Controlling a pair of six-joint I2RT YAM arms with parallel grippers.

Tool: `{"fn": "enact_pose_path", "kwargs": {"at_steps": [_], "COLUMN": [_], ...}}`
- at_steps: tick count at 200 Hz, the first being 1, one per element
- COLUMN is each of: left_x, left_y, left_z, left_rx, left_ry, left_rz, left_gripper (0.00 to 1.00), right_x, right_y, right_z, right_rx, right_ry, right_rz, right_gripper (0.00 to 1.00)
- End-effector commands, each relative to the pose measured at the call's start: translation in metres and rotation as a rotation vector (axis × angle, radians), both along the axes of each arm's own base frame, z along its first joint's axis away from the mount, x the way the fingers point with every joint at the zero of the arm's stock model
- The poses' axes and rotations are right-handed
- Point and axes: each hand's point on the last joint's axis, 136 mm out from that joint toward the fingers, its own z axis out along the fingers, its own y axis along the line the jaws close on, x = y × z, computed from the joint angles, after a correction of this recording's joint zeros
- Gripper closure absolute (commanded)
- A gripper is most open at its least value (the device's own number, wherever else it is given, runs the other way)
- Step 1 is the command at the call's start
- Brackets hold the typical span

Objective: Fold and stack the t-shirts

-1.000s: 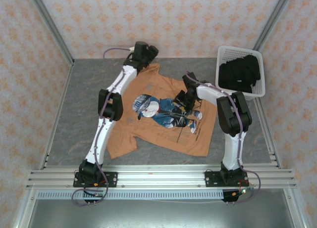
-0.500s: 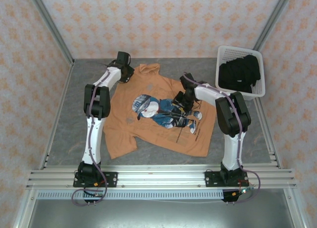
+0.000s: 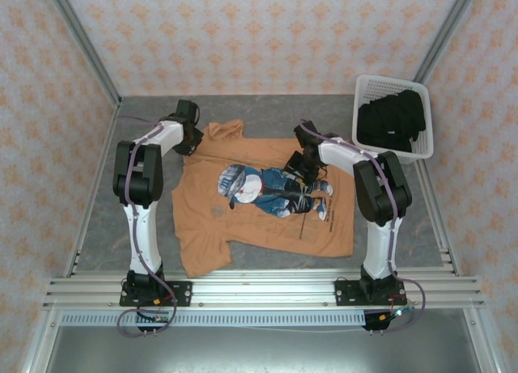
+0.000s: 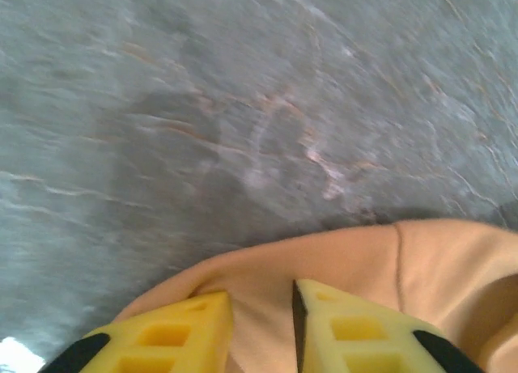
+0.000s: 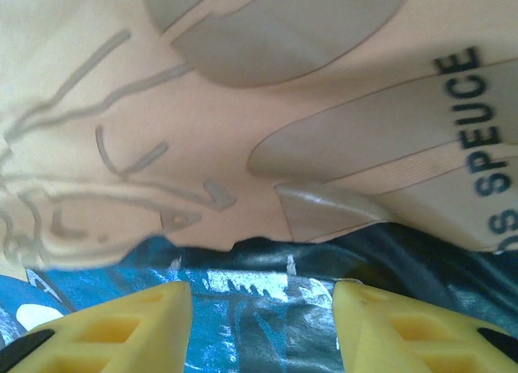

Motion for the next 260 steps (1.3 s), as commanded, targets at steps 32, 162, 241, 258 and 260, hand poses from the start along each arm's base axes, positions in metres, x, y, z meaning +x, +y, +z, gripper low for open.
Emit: {"fn": "enact_pose_path", "kwargs": {"at_steps": [32, 162, 241, 258, 260], "left_x": [0.017, 0.039, 0.047, 0.048, 0.048], "left_y": [-0.026, -0.066, -0.072, -0.073, -0.073], "left_z": [0.037, 0.004, 0.016, 0.013, 0.013], "left_rx": [-0.075, -0.235, -0.237, -0.241, -0.241], "left_ry": [-0.072, -0.037, -0.054, -0.048, -0.05], "left_rz": [0.011, 0.136, 0.119, 0.116, 0.117], "left_gripper": [0.56, 0.61, 0.72, 0.76, 0.76], "right_x": [-0.011, -0.013, -0.013, -0.012, -0.012], "right_y": [-0.005, -0.003, -0.003, -0.003, -0.003], "right_z": [-0.009, -0.011, -0.014, -0.014, -0.014], "right_rx": [-0.04, -0.027, -0.028, -0.029, -0.029], "right_ry": [0.053, 0.055, 0.06, 0.062, 0.061], "right_rz": [0.031, 0.03, 0.027, 0.028, 0.028], "right_gripper": [0.5, 0.5, 0.5, 0.5, 0.5]}}
